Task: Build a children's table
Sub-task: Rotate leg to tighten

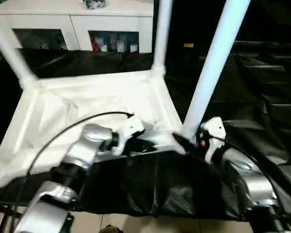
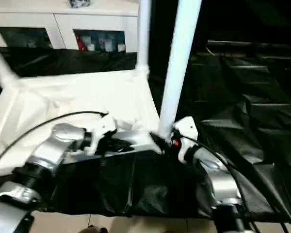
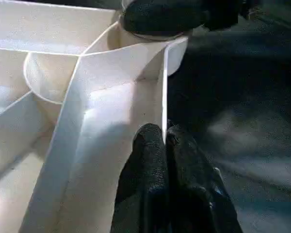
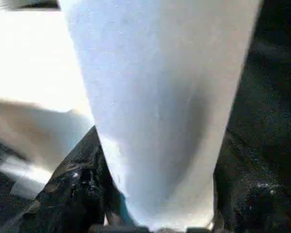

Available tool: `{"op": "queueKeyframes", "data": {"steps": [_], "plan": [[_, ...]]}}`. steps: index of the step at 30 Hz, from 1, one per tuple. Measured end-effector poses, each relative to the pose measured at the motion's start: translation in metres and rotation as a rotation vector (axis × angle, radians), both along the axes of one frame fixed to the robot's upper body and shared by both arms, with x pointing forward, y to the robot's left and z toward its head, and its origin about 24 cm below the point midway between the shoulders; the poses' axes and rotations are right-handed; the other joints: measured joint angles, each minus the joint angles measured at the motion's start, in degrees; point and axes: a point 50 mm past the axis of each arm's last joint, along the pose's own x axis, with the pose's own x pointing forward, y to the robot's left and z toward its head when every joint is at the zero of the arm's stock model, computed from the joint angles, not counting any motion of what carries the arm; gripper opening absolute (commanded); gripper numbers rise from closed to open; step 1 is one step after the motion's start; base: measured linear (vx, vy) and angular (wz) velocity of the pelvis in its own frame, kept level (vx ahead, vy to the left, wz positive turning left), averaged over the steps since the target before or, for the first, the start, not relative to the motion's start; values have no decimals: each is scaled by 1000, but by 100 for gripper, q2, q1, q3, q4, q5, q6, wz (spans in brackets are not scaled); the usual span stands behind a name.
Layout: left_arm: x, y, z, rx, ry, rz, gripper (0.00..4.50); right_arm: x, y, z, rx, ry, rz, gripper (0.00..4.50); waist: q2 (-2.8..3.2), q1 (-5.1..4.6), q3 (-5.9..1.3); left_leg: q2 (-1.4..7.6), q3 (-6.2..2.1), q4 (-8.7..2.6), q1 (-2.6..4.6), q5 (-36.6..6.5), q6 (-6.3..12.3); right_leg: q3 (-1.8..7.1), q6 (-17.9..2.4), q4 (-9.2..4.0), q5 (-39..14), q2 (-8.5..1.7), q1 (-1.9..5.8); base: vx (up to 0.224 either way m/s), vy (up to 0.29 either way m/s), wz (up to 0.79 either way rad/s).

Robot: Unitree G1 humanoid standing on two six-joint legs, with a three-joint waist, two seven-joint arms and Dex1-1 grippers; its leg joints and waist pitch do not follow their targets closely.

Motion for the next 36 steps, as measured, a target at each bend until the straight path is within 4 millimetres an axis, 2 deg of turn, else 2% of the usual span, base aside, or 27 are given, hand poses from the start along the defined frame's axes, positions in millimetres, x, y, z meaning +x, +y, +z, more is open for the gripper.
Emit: {"op": "queueKeyframes", "data": {"steps": [4, 8, 9, 13, 14, 20, 22, 24, 28, 34, 36], "plan": [[2, -17, 0, 7, -55, 73, 0, 12, 6, 1, -29, -20, -167, 254, 2, 7, -2, -1, 0, -4, 0, 0, 0, 1, 3, -5, -2, 0, 0, 0, 0, 0], [0, -19, 1, 13, -77, 94, 0, 15, 12, 1, -44, -39, -214, 254, 2, -9, -2, -1, 0, -5, -7, 0, 0, 1, 11, -10, -6, 0, -2, 0, 0, 0], [0, -19, 1, 12, -75, 98, 0, 15, 13, 1, -37, -43, -219, 310, 1, -17, -2, -1, 1, -7, -7, 0, 1, 1, 12, -13, -7, 1, -2, 0, 0, 0], [-2, -21, 2, 7, -77, 90, 0, 16, 12, 0, -54, -40, -208, 340, 1, 4, -1, -1, 1, -8, -5, -1, 2, -1, 14, -19, -8, 1, -10, 0, 0, 0], [-2, -20, 3, 6, -75, 85, 0, 16, 9, 0, -65, -42, -175, 367, 1, 5, -1, -2, 1, -8, -7, -2, 4, -1, 14, -20, -8, 1, -11, 0, 0, 0], [-5, -9, 4, 0, -51, 24, 0, 11, 2, 2, -77, -47, 10, 367, 8, 9, 5, 1, 0, -8, -17, 11, 26, -5, 15, -13, -9, 2, -28, 0, 0, 0], [-8, 2, 4, 1, -26, -44, 0, 0, -2, 2, -86, -40, 177, 367, 8, 18, 9, 3, 0, -7, -19, 11, 26, -7, 15, -13, -9, 3, -29, 0, 0, 0], [-9, 12, 5, 6, -13, -82, 0, -7, -2, 3, -74, -35, 273, 367, 11, 15, 16, 4, -1, -3, -21, 10, 23, -7, 14, -10, -9, 3, -30, 0, 0, 0], [-11, 21, 7, 21, 9, -189, 0, -21, -12, 9, -123, -8, 505, 367, 4, 42, 26, 1, 0, 17, -34, 3, 21, -5, 14, -13, -8, 0, -28, 0, 0, 0], [-10, 28, 9, 57, 28, -280, 0, -31, -15, 14, -150, 7, 688, 367, 4, 111, 26, 6, 0, 27, -35, 6, 30, -8, 13, -3, -8, -1, -28, 0, 0, 0], [-10, 30, 9, 60, 33, -295, 0, -32, -14, 15, -150, 11, 718, 340, 4, 136, 26, 7, 0, 32, -35, 5, 29, -7, 13, 0, -8, -1, -28, 0, 0, 0]]}}
